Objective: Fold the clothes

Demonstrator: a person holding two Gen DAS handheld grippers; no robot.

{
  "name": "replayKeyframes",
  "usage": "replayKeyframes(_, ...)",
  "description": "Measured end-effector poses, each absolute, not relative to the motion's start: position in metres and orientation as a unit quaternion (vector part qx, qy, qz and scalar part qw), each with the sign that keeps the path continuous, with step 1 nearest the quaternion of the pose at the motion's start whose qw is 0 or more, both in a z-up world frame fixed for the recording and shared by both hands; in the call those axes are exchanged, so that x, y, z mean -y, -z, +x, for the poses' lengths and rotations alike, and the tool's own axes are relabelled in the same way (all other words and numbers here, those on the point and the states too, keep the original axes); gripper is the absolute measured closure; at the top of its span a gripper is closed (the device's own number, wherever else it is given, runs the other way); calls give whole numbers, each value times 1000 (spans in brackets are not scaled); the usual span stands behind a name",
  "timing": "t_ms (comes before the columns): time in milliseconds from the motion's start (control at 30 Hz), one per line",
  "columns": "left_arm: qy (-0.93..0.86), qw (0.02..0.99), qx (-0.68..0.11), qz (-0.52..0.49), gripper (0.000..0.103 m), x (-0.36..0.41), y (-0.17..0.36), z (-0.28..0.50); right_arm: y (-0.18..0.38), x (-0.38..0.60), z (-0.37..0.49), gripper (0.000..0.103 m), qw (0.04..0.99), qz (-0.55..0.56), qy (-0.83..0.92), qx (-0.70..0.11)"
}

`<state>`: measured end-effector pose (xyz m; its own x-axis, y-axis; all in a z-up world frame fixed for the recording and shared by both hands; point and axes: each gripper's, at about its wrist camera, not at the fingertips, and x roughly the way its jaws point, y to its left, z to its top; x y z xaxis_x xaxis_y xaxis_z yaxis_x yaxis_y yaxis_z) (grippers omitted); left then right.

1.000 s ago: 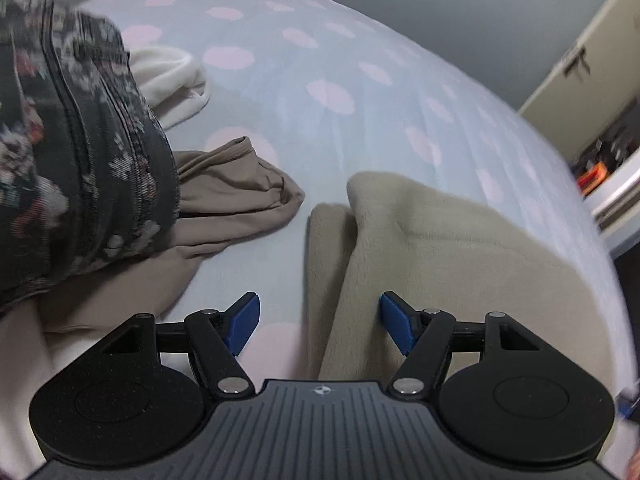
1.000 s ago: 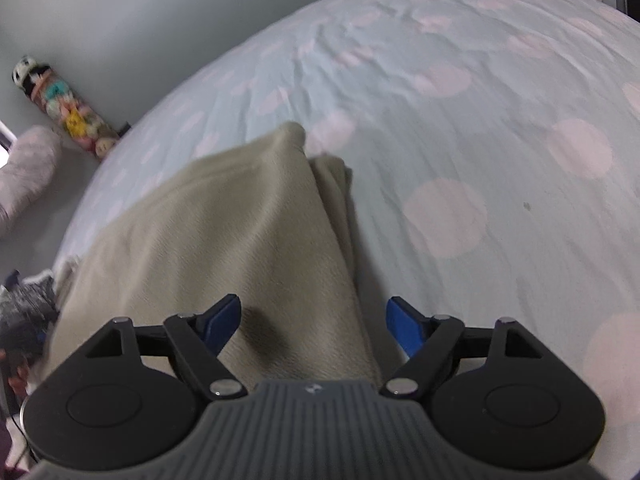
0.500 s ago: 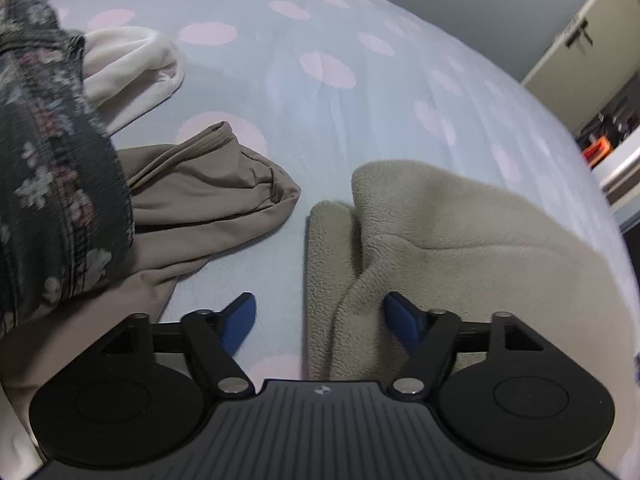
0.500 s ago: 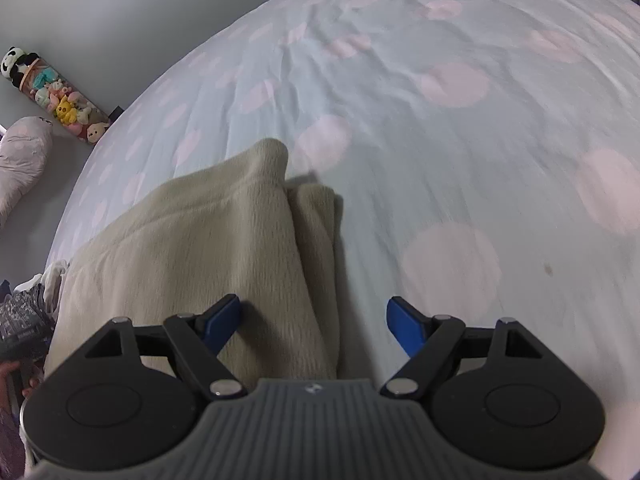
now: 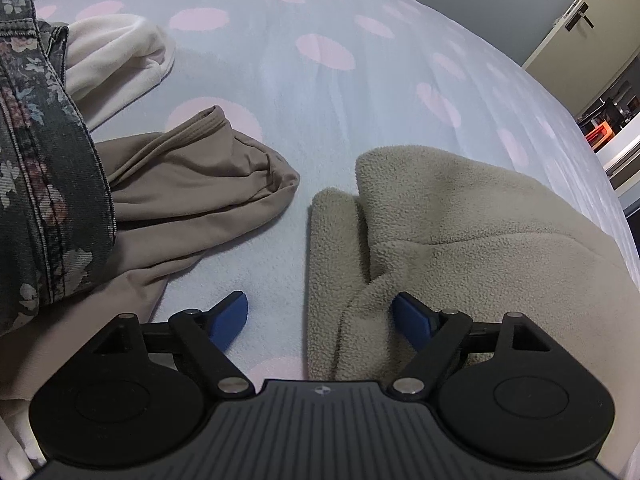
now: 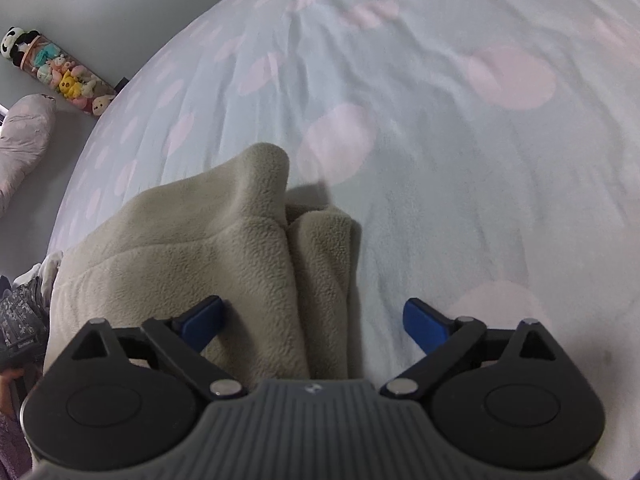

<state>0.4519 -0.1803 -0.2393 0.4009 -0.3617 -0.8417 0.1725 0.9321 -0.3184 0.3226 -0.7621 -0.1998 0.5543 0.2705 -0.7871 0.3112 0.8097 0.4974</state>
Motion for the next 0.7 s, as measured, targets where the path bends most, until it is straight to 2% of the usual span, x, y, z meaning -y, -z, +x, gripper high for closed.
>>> replayKeyframes(167, 172, 831, -521, -88, 21, 180, 241, 452, 209, 772, 325, 0, 818, 326, -13, -475)
replayKeyframes(533, 209, 830, -511, -83, 22, 179, 242, 453, 218, 778, 325, 1, 813, 342, -58, -468)
replayKeyframes(633, 220, 825, -513, -92, 27, 175, 244, 458, 219, 776, 327, 4, 808, 349, -77, -469)
replayKeyframes(700, 228, 820, -516, -101, 34, 174, 244, 459, 220, 774, 328, 11, 804, 354, -90, -470)
